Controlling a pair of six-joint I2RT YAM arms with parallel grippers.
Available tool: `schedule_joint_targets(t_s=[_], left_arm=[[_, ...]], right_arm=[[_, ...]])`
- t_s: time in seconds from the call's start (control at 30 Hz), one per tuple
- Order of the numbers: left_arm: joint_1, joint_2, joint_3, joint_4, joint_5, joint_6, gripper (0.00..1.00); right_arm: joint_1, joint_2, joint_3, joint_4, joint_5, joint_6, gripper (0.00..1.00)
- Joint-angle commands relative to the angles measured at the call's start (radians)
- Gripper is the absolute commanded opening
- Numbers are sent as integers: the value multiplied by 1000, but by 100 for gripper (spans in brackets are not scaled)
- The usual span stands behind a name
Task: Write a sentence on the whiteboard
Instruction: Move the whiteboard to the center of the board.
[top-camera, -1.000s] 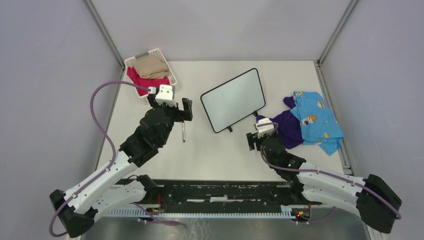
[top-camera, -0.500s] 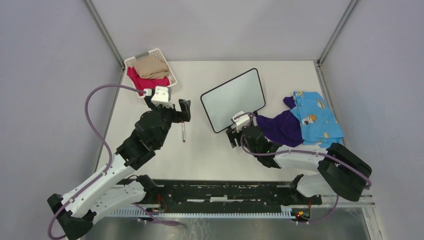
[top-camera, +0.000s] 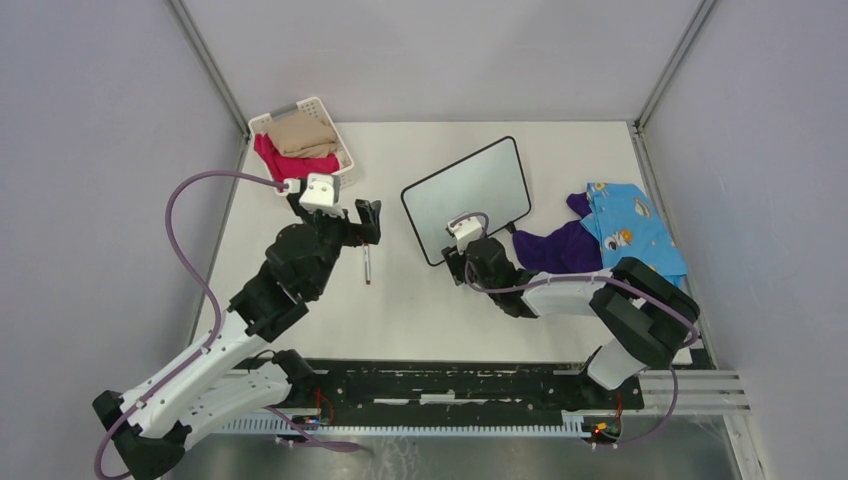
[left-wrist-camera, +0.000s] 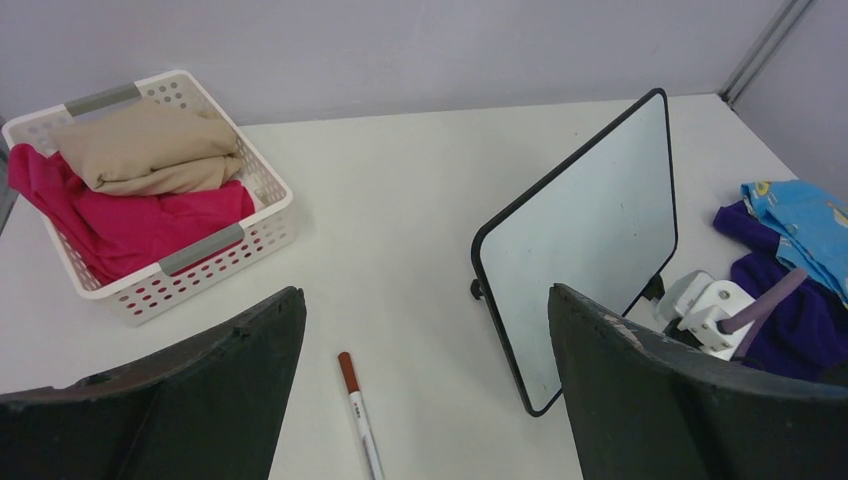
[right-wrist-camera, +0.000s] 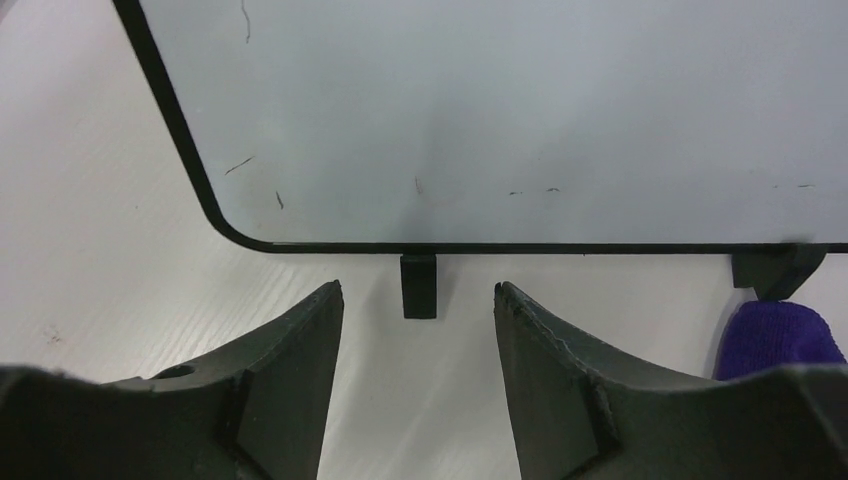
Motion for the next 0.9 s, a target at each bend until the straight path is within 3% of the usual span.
schedule_joint_targets(t_s=[0.0, 0.2, 0.57, 0.87], left_arm=[[-6, -17, -3, 56, -7, 1, 95], [-9, -12, -5, 59, 0, -5, 95], [-11, -9, -5, 67, 9, -16, 95], [-11, 3, -1, 64, 19, -22, 95]], right_arm=[[-18, 58, 67, 36, -5, 13, 62], [-28, 133, 93, 32, 9, 35, 57], [-27, 167, 102, 49, 9, 76, 37], [20, 176, 100, 46, 69, 135, 30]])
